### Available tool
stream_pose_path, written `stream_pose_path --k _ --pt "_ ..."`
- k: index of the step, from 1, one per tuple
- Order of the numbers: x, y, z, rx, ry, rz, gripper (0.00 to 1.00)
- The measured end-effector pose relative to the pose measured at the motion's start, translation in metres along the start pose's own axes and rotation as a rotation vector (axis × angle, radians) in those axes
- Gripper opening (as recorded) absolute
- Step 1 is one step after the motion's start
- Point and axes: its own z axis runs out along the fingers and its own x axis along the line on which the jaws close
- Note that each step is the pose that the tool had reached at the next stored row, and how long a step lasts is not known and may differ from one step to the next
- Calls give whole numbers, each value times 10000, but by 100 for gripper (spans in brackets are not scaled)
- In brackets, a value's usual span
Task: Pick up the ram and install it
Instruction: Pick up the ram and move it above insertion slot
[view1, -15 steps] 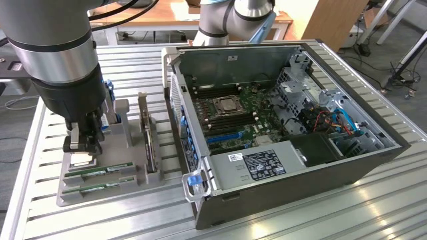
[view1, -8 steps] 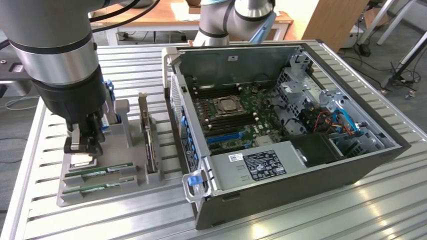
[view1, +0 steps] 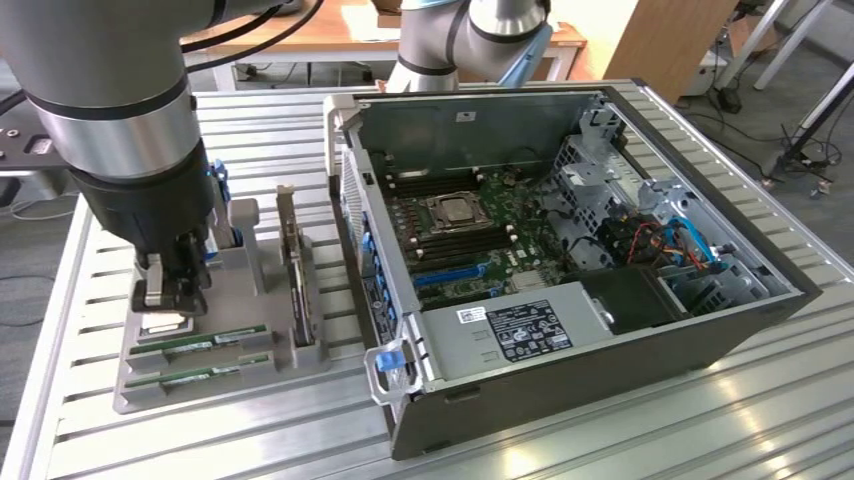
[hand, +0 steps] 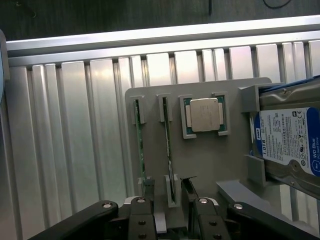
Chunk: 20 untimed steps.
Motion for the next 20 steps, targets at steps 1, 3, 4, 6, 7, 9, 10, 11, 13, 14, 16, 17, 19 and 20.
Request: stream_pose_path --k 1,3,4,6,7,9,10,11,13,14,16,17,19,20 --pt "0 -1 10 0 0 -1 36" --pt "1 -2 30 0 -1 -1 36" --pt "1 -2 41 0 0 -1 36" --pt "2 -3 60 -1 0 0 36" --pt "2 -4 72 0 0 -1 36" --pt "3 -5 91 0 -1 -1 36" --pt "3 -5 95 0 0 -1 36" --pt "3 -4 94 -1 1 0 36" --pt "3 -4 94 -1 0 1 36" --pt "6 -4 95 -1 1 1 36" --pt "18 -7 94 0 0 -1 36" --pt "24 -7 94 0 0 -1 36" --pt "33 -8 94 0 0 0 36" --pt "37 -8 94 0 0 0 36"
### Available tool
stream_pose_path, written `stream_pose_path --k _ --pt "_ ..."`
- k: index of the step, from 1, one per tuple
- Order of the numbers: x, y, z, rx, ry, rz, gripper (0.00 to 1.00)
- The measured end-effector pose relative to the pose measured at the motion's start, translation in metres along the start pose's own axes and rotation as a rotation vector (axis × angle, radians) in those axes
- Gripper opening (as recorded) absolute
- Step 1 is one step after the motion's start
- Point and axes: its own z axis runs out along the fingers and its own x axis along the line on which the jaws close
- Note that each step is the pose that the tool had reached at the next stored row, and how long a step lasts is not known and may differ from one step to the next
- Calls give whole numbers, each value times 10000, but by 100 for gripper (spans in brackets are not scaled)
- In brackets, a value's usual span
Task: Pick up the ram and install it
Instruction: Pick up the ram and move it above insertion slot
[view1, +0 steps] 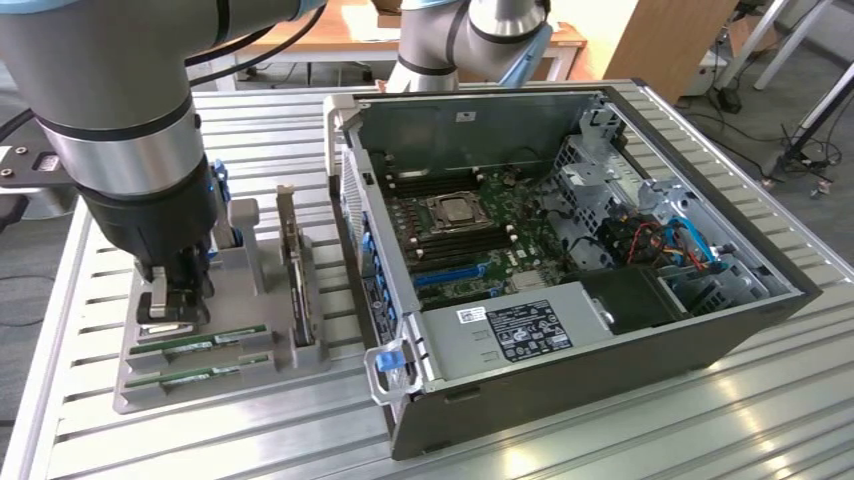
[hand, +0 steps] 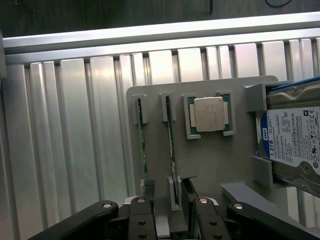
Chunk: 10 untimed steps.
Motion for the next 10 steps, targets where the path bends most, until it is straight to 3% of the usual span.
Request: stream_pose_path --k 10 --pt "5 -3 39 0 0 -1 36"
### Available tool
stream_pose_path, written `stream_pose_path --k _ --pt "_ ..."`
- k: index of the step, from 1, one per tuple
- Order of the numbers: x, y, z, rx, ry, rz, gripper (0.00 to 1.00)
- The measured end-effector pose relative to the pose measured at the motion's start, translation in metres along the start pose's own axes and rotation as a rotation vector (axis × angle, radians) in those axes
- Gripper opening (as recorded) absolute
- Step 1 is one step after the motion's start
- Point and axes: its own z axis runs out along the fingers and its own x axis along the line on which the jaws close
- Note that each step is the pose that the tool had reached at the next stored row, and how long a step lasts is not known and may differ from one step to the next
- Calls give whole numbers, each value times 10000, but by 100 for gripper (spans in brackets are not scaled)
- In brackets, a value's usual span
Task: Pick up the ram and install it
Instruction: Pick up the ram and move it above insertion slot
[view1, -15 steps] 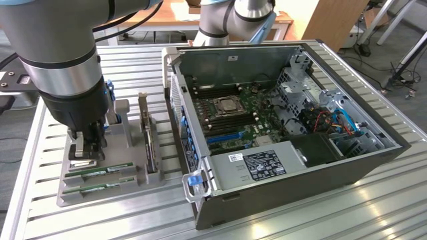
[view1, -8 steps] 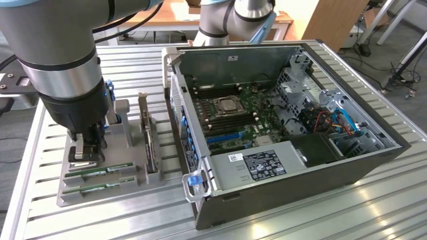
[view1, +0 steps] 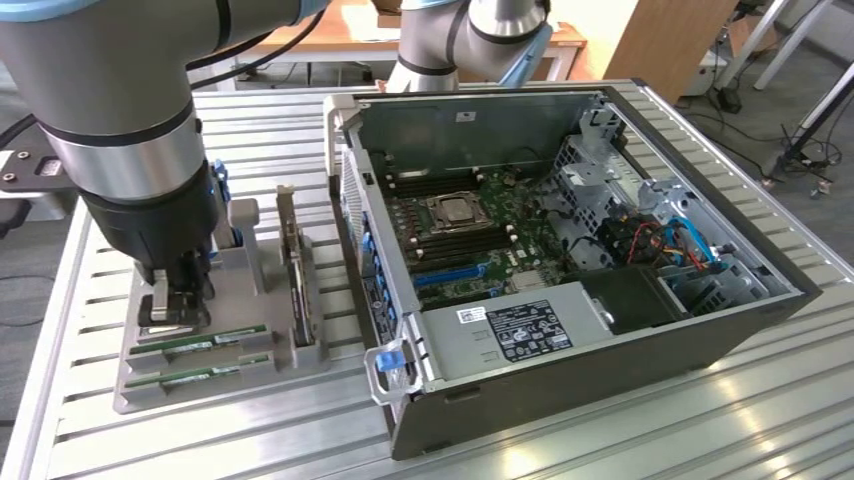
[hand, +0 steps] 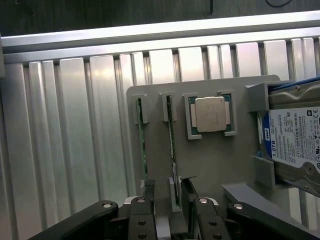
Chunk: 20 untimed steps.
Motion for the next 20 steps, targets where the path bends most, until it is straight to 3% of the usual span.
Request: stream_pose_path --k 12,20 --pt "3 -5 117 -1 1 0 36" --pt "4 -6 133 -3 4 -66 36"
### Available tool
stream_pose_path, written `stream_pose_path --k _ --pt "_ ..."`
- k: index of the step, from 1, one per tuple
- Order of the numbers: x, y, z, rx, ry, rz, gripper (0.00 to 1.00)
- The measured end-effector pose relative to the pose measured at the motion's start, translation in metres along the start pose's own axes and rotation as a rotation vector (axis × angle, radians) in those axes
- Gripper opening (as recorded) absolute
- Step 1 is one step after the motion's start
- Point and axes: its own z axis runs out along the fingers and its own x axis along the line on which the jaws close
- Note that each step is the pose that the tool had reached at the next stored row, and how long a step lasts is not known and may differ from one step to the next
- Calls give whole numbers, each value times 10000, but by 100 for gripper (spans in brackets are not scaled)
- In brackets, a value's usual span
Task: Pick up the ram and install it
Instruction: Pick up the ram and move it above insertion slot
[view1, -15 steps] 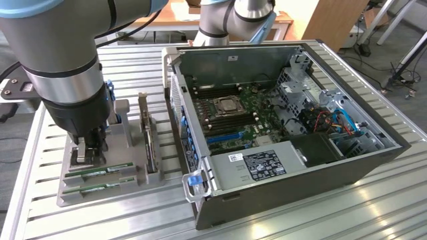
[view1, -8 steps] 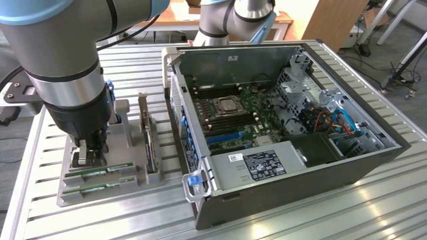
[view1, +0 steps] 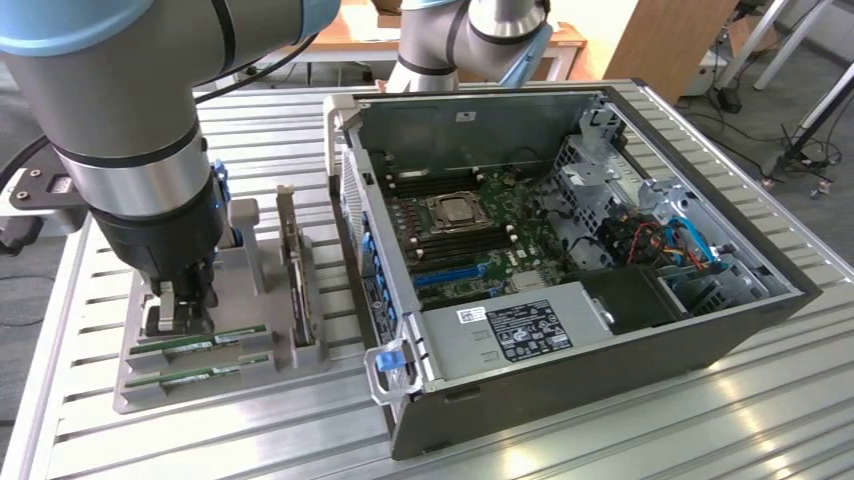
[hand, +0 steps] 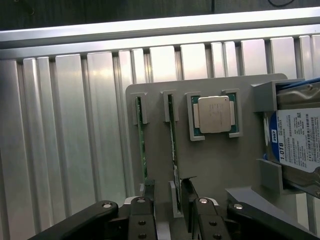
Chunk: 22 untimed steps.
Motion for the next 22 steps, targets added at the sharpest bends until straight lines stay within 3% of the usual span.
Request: stream_pose_path --k 12,22 --pt "68 -8 -1 1 0 -5 36" --pt "72 -10 55 -2 2 -5 36"
